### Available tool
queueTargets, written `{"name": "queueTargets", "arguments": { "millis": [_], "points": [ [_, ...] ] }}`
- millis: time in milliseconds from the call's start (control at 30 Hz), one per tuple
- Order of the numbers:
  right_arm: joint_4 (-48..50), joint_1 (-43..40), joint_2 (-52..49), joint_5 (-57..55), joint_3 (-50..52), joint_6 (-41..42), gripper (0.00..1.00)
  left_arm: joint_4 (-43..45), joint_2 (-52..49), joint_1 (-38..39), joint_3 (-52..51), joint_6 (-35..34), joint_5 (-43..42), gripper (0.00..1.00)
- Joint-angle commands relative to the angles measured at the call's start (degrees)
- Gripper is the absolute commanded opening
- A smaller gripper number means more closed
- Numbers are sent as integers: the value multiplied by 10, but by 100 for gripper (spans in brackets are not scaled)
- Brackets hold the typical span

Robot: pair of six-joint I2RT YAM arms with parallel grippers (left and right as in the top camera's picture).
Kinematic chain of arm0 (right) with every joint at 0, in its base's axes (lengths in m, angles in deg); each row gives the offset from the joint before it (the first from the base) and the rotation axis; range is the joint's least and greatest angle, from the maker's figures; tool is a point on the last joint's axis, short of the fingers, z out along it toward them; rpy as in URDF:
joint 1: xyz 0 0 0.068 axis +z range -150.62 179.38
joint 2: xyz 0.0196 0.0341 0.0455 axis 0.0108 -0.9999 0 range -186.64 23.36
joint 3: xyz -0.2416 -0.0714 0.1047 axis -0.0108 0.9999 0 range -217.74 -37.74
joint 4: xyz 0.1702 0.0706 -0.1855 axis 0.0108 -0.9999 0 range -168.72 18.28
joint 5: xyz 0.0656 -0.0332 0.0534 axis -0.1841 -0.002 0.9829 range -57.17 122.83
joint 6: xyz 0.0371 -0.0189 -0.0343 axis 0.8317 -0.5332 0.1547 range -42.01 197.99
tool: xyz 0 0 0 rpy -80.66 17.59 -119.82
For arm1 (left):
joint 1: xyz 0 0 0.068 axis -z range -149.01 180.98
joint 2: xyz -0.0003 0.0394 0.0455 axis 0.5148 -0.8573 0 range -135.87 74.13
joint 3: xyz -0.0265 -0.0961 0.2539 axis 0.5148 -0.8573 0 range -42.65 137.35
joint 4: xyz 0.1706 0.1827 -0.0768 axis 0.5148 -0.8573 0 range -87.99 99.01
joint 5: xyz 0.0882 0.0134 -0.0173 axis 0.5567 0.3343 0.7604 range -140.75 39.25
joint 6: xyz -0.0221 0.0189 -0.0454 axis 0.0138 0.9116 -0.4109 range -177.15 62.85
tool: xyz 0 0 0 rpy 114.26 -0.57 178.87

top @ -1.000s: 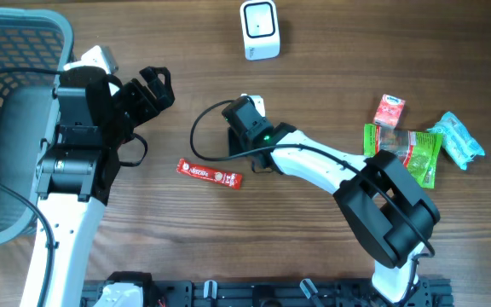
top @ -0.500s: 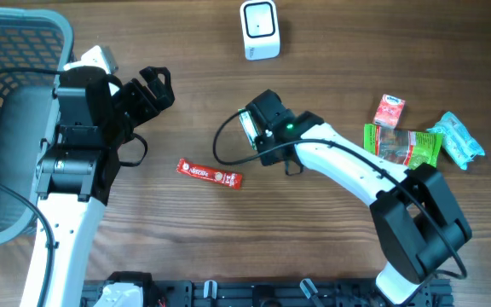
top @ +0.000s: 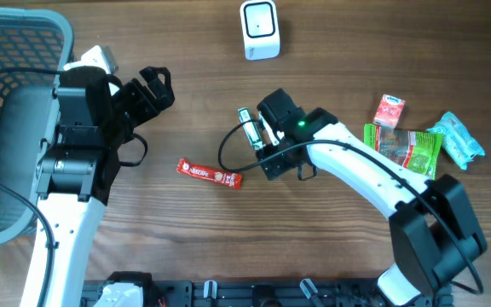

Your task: Scan the item barcode

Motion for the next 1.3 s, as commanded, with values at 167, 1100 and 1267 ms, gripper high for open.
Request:
{"name": "queueTargets", "arguments": {
  "millis": [167,1100,1267],
  "points": [
    [104,3,12,55,-4,-62,100,2,-2,-4,1,13,2,100],
    [232,-73,-123,137,-4,-36,41,2,-2,-4,1,13,2,100],
    [210,-118,-124,171,-2,-36,57,2,-2,-4,1,13,2,100]
  ]
}}
